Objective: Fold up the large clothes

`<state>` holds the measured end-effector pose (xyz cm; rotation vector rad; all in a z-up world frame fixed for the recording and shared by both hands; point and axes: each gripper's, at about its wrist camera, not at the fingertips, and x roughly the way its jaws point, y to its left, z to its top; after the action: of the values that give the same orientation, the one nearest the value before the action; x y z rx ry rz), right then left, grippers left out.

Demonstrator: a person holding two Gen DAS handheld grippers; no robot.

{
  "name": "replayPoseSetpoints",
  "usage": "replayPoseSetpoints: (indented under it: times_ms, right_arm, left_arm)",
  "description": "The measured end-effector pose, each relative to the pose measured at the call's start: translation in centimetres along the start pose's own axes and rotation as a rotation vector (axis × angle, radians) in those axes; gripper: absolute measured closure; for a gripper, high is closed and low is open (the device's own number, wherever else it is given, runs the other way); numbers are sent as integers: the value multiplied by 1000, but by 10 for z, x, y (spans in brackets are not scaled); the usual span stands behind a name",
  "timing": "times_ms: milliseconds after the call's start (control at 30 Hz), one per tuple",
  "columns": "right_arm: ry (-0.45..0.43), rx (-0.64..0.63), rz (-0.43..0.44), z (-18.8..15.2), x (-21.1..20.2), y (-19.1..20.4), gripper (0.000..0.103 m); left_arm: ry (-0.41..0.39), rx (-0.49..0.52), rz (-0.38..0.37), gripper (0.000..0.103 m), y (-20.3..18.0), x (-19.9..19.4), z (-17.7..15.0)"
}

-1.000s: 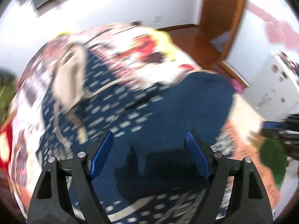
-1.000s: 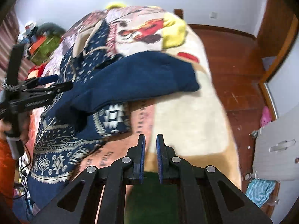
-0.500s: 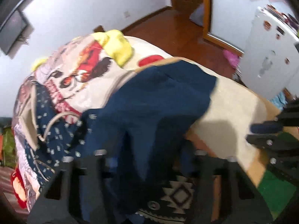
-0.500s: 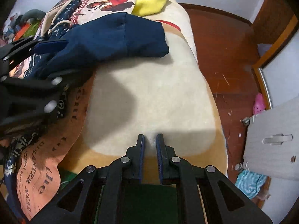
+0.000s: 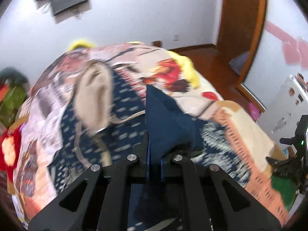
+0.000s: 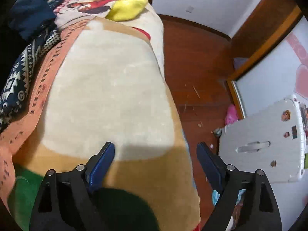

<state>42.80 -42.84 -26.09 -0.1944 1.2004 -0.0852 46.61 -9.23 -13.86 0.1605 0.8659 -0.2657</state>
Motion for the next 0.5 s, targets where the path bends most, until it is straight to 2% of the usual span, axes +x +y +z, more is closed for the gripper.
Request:
replayPoseSetpoints:
  times_ms: [167,367,433,500]
  right_arm:
    - [37,133,68,6,-3,-15,17]
    - [-65,163,215,33,-46,15,17]
    - [-89,149,254,45,-53,33,17]
    - [-104,131,304,56,-64,62,17]
  left_arm:
    - [58,-117,39,95,74,-6,-42]
    - [154,-213,15,95,126,0,-95]
    - [203,-232,19,91,136,6,-115]
    - [263,-239,22,75,143,15,-132]
